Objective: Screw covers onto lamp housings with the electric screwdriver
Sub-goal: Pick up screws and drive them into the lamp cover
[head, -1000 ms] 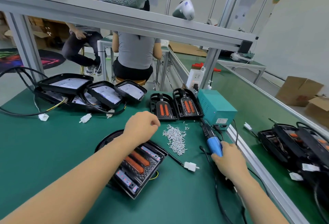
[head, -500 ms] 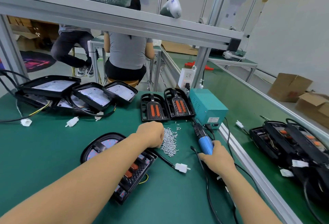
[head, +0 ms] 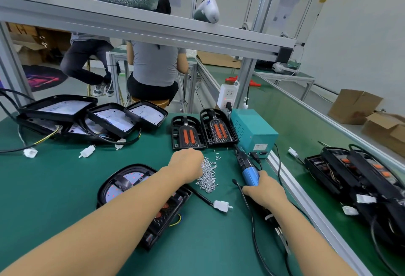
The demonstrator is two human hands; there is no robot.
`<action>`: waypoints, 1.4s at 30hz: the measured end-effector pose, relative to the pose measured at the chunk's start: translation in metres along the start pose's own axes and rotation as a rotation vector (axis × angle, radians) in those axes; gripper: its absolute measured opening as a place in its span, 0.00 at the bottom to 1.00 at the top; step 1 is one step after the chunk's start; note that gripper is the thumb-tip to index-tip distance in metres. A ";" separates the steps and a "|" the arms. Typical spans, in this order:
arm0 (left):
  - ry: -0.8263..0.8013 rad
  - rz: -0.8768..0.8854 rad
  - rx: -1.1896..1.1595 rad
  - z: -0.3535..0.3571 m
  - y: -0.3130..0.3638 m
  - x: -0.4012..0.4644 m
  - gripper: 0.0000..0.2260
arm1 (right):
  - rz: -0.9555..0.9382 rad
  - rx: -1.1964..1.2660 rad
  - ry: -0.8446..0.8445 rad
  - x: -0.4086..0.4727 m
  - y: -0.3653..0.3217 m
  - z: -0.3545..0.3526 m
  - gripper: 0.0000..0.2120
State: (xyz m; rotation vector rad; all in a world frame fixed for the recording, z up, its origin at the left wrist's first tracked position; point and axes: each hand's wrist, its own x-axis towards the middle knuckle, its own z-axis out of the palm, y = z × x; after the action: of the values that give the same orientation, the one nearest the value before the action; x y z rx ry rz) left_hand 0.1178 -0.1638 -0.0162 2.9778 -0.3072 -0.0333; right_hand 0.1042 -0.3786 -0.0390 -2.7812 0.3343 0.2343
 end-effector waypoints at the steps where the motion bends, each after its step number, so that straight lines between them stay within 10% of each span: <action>1: 0.032 -0.015 -0.138 -0.004 -0.001 -0.001 0.07 | 0.007 -0.019 -0.002 0.001 -0.001 -0.002 0.22; 5: 0.135 -0.089 -0.671 -0.021 -0.012 -0.017 0.04 | 0.048 0.011 -0.020 0.007 0.006 -0.010 0.17; 9: 0.151 -0.155 -1.143 -0.026 -0.036 -0.045 0.04 | 0.166 0.803 -0.200 0.011 0.018 -0.023 0.08; 16: 0.203 -0.253 -1.652 -0.027 -0.060 -0.093 0.06 | -0.006 1.463 -0.265 -0.026 -0.002 -0.067 0.17; 25: 0.229 -0.262 -1.734 -0.024 -0.052 -0.135 0.06 | -0.407 2.064 -0.149 -0.095 -0.081 -0.088 0.17; 42: 0.294 -0.120 -1.735 -0.029 -0.050 -0.169 0.05 | -0.680 2.180 0.002 -0.138 -0.149 -0.065 0.13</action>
State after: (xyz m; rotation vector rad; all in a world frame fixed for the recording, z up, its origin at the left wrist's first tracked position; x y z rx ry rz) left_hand -0.0363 -0.0771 0.0059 1.2405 0.0102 0.0837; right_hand 0.0177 -0.2364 0.0938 -0.6028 -0.2940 -0.2308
